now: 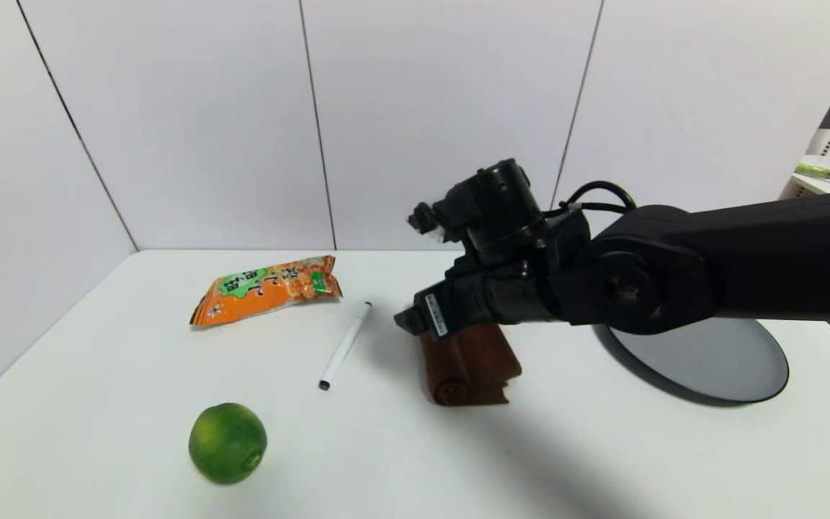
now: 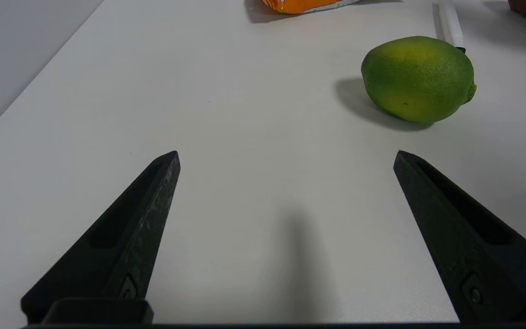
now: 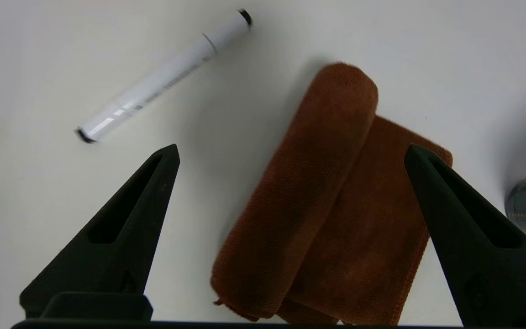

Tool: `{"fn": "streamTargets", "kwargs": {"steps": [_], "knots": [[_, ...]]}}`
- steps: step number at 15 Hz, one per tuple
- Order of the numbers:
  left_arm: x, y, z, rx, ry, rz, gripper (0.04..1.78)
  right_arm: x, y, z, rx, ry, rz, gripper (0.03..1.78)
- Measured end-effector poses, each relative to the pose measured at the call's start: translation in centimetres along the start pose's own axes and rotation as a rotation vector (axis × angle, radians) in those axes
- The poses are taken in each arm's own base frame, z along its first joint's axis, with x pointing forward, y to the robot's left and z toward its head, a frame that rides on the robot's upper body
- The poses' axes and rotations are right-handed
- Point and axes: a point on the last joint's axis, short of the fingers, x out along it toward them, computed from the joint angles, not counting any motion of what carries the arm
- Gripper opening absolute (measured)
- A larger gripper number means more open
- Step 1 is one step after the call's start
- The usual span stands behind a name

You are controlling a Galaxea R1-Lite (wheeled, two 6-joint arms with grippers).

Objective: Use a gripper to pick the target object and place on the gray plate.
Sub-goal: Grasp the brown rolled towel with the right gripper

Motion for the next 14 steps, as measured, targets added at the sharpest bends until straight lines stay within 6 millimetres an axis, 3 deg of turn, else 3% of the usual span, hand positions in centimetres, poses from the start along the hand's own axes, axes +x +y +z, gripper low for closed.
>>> {"fn": "streamTargets", "kwargs": {"steps": [3, 13, 14], "knots": [[0.0, 0.0, 0.0, 0.0, 0.0, 0.0, 1.69, 1.6, -0.1, -1.0, -0.009, 0.044, -0.107, 1.7], [0.0, 0.0, 0.0, 0.0, 0.0, 0.0, 1.69, 5.9, -1.0, -3.8, -0.015, 0.159, -0.163, 1.7], [0.0, 0.0, 0.0, 0.001, 0.0, 0.0, 1.69, 6.0, -1.2, -3.9, -0.016, 0.164, -0.164, 1.56]]}}
